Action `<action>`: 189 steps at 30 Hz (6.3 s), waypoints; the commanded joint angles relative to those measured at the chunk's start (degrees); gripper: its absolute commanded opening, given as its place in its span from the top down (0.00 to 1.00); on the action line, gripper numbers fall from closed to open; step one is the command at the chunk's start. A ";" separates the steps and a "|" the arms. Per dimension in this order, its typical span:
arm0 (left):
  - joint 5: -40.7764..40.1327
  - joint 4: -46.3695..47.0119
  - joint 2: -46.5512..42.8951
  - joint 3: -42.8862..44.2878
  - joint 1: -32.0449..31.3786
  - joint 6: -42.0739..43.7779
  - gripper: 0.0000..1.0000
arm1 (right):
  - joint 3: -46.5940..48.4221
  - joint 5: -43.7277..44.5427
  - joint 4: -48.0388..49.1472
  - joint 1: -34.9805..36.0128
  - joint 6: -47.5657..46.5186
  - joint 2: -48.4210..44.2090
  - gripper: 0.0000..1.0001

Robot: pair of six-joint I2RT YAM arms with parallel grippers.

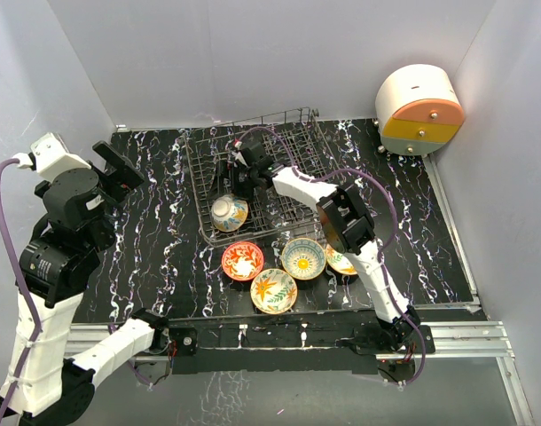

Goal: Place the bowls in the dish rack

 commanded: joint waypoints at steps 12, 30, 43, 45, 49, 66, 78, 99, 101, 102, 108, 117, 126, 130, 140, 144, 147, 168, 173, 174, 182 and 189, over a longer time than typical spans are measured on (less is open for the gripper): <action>0.63 1.57 0.36 -0.73 -0.31 0.37 0.03 | 5.89 19.40 -13.79 1.21 -22.25 -2.87 0.02; 0.40 2.02 1.78 1.14 -0.31 1.29 0.03 | -1.24 25.01 -14.59 3.04 -29.11 -23.84 0.02; 1.34 2.37 2.78 2.73 -0.31 1.52 0.03 | -29.22 27.37 -24.17 22.63 -32.84 -51.42 0.04; 1.65 1.97 2.70 2.94 -0.31 1.37 0.03 | -32.79 27.50 -24.26 23.72 -31.20 -54.61 0.05; 2.84 0.19 2.52 2.78 -0.31 -0.57 0.03 | -39.22 30.22 -26.28 27.36 -30.27 -56.47 0.09; 3.14 -5.37 -0.39 1.97 -0.31 -3.64 0.03 | -52.48 39.53 -16.37 38.09 -19.61 -48.98 0.16; 0.91 -7.68 -3.19 1.86 -0.29 -3.64 0.03 | -51.51 40.44 -13.32 38.09 -22.00 -44.97 0.54; 0.24 -12.25 -4.79 2.41 -0.31 -5.35 0.03 | -53.86 37.43 -14.11 38.87 -20.71 -45.13 0.72; 0.11 -12.63 -4.96 2.52 -0.32 -5.67 0.03 | -53.11 37.71 -15.29 39.03 -21.11 -45.40 0.81; 0.03 -12.81 -5.04 2.52 -0.31 -5.91 0.03 | -52.72 37.36 -15.87 39.05 -21.33 -45.68 0.89; -0.46 -12.82 -5.55 2.94 -0.31 -6.37 0.03 | -46.62 29.91 -22.68 39.05 -22.26 -50.24 0.92; 0.65 -14.32 -3.79 6.89 -0.31 -5.96 0.03 | -16.65 15.96 -35.97 31.48 -24.49 -50.49 0.92; 2.14 -12.51 -4.13 6.81 -0.31 -6.38 0.04 | -13.70 -15.38 -0.38 4.04 -6.42 -41.06 0.92; 3.62 -11.53 -3.85 6.58 -0.31 -6.47 0.04 | -18.02 -23.77 32.43 -1.70 16.47 -31.34 0.92; 7.36 -8.47 -4.53 4.02 -0.31 -6.22 0.04 | -1.80 -19.99 67.17 -5.04 46.78 -4.32 0.92; 7.15 -8.16 -4.71 3.59 -0.30 -5.94 0.04 | 6.26 -16.04 68.16 -5.62 51.31 4.14 0.92; 6.87 -9.06 -4.08 4.30 -0.32 -5.42 0.04 | 8.55 -13.69 66.74 -5.93 51.69 7.33 0.92; 3.67 -7.15 -4.89 2.37 -0.31 -1.39 0.03 | 3.70 -10.55 60.69 -5.47 55.72 11.97 0.91; 3.00 -7.22 -5.58 1.65 -0.31 -1.31 0.03 | 3.79 -11.97 60.07 -5.08 57.27 13.26 0.91; 2.89 -7.32 -5.66 1.58 -0.31 -1.31 0.03 | 4.15 -12.54 59.60 -5.02 57.51 13.65 0.91; 2.24 -7.55 -6.29 1.42 -0.31 -1.60 0.03 | 1.71 -13.69 56.19 -4.63 58.75 13.50 0.89; 1.98 -7.52 -6.14 1.39 -0.31 -1.27 0.03 | -2.99 -12.25 53.01 -5.50 55.51 11.07 0.81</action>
